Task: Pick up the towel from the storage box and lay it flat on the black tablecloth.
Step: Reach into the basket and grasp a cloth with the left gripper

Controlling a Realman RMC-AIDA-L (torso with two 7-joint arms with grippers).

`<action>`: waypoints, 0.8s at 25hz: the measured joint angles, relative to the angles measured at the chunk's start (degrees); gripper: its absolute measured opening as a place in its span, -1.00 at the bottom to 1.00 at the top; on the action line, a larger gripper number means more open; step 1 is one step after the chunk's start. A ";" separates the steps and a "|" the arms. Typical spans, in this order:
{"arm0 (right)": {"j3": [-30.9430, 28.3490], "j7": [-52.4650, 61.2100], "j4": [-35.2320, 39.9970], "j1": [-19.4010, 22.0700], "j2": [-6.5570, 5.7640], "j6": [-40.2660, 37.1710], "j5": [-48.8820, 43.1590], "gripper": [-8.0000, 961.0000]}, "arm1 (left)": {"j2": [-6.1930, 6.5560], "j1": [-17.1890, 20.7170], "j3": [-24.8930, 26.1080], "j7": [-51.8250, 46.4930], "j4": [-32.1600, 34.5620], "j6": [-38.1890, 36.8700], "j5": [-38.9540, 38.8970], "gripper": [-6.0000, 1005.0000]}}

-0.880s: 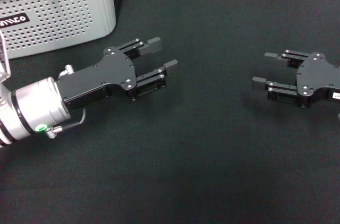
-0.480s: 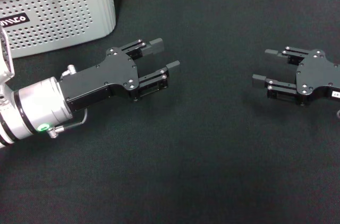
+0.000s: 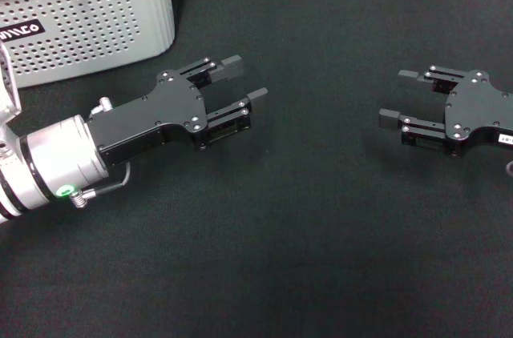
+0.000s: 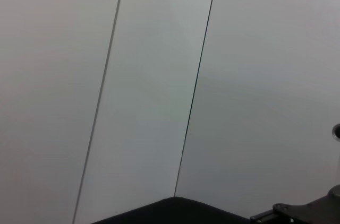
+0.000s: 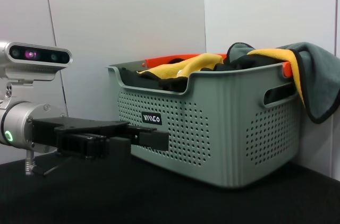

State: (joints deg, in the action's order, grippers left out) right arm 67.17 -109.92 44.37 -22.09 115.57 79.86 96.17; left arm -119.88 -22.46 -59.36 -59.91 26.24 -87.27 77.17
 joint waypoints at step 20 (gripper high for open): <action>0.24 -0.03 0.01 0.26 0.03 0.26 0.08 0.31 | 0.11 -0.11 -0.49 0.09 0.10 -0.17 0.51 0.36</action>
State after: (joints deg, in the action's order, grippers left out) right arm 67.41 -109.94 44.39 -21.83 115.60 80.12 96.25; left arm -119.77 -22.57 -59.85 -59.82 26.34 -87.43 77.68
